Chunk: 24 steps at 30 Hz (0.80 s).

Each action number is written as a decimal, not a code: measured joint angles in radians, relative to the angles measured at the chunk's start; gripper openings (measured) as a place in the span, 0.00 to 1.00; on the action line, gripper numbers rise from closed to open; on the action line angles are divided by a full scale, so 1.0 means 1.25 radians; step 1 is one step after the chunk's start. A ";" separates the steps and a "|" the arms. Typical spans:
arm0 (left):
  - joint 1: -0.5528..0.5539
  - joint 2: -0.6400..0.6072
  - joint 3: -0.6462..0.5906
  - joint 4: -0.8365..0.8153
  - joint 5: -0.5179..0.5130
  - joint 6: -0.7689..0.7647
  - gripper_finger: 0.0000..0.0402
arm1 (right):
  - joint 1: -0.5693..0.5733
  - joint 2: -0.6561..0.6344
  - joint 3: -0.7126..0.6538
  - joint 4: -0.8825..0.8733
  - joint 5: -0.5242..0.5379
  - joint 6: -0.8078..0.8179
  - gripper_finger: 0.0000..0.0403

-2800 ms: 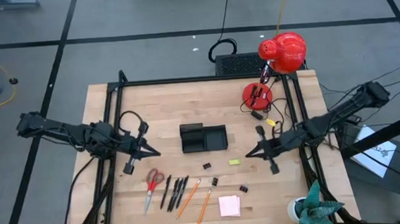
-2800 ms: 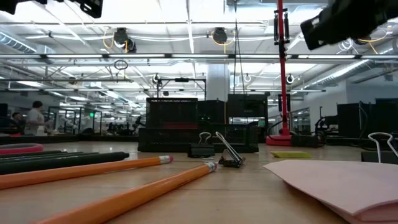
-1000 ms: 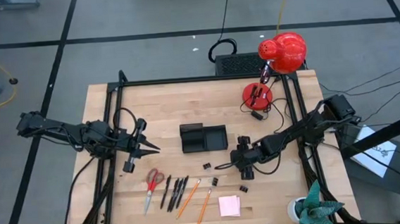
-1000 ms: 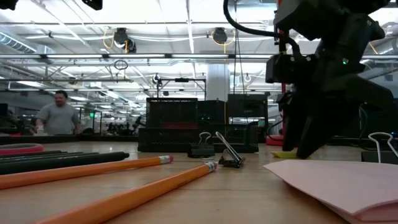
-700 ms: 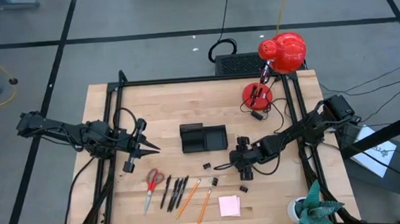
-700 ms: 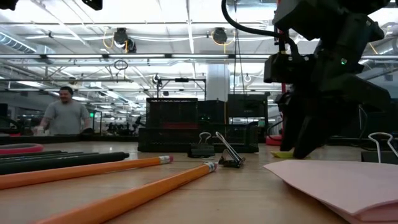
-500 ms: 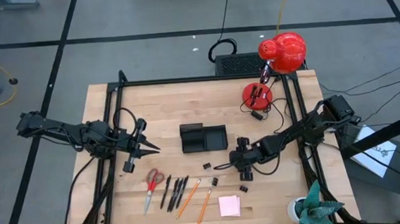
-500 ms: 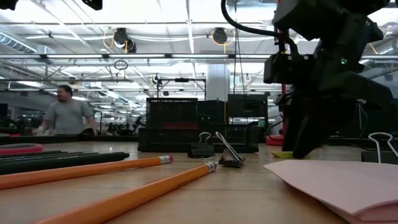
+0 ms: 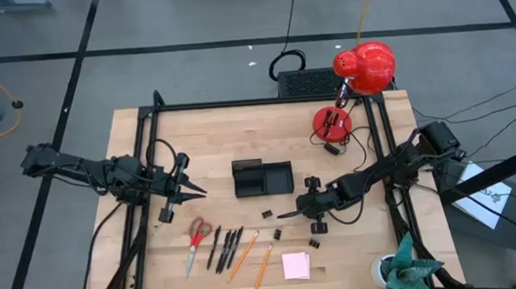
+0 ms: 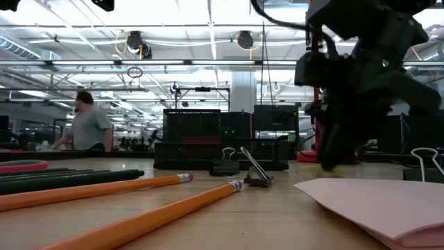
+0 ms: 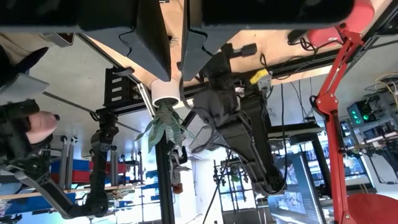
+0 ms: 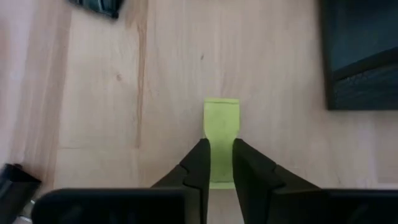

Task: Pick and place office supplies into organizer
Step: Put the eraser into the desk organizer

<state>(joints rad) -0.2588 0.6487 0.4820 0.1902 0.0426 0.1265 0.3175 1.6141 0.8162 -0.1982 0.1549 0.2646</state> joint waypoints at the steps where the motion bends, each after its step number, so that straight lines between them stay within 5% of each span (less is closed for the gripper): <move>1: 0.000 0.000 0.000 0.000 0.000 0.000 0.12 | 0.000 -0.014 0.000 0.002 0.003 0.000 0.12; 24: 0.000 0.000 0.000 -0.004 0.000 0.000 0.12 | -0.067 -0.083 0.002 0.314 0.064 -0.171 0.12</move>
<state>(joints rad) -0.2588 0.6487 0.4824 0.1846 0.0425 0.1268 0.2336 1.5108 0.8192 0.1948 0.2348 0.0514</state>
